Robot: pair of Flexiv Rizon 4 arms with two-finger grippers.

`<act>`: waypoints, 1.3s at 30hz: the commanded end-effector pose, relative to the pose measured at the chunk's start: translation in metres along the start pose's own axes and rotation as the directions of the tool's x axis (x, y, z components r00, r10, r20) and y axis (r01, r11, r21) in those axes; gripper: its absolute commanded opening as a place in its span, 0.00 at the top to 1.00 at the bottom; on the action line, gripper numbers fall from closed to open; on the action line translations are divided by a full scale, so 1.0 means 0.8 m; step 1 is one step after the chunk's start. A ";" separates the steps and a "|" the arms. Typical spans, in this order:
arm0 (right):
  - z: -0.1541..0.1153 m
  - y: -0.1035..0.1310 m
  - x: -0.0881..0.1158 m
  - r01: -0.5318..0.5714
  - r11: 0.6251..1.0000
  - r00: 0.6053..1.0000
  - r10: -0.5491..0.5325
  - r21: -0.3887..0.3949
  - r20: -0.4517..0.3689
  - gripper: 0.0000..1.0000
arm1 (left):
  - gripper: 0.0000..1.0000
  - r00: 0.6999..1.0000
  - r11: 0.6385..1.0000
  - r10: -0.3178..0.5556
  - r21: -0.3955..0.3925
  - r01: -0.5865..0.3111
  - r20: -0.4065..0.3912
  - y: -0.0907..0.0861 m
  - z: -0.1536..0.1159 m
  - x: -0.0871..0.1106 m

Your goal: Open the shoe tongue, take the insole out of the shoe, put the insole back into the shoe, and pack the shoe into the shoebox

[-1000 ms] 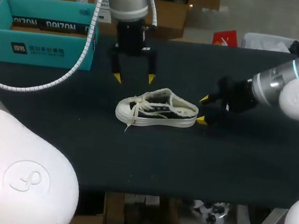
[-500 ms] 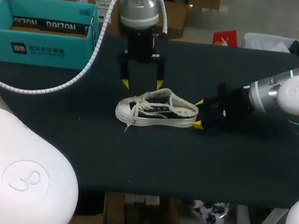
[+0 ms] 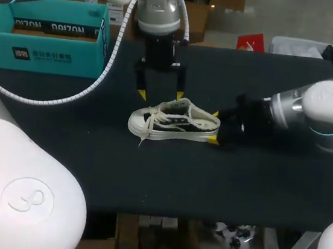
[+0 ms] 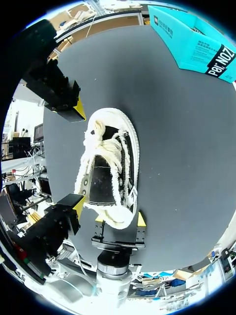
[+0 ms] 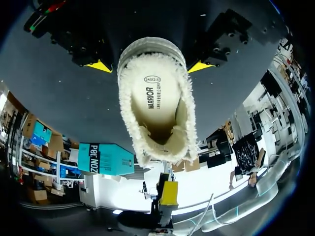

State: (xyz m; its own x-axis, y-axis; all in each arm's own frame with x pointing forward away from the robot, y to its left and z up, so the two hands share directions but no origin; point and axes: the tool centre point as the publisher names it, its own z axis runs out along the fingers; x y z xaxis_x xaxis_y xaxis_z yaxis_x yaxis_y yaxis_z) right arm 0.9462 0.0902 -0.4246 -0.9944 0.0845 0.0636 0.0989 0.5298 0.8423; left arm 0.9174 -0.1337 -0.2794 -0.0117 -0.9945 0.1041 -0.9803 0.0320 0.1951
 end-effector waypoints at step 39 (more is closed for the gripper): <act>0.034 0.013 0.008 0.042 0.997 0.999 -0.043 -0.071 -0.020 1.00 | 0.00 0.989 0.994 -0.081 0.078 0.072 0.122 0.014 0.012 0.045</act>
State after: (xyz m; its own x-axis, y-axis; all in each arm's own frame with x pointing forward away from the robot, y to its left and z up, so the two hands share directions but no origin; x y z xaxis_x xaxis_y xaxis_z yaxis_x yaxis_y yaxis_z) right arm 0.9433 0.1164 -0.4270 -0.9983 0.0431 0.0398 0.0555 0.4726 0.8795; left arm 0.9108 -0.1576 -0.2856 0.0453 -0.9988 0.0198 -0.9878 -0.0418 0.1499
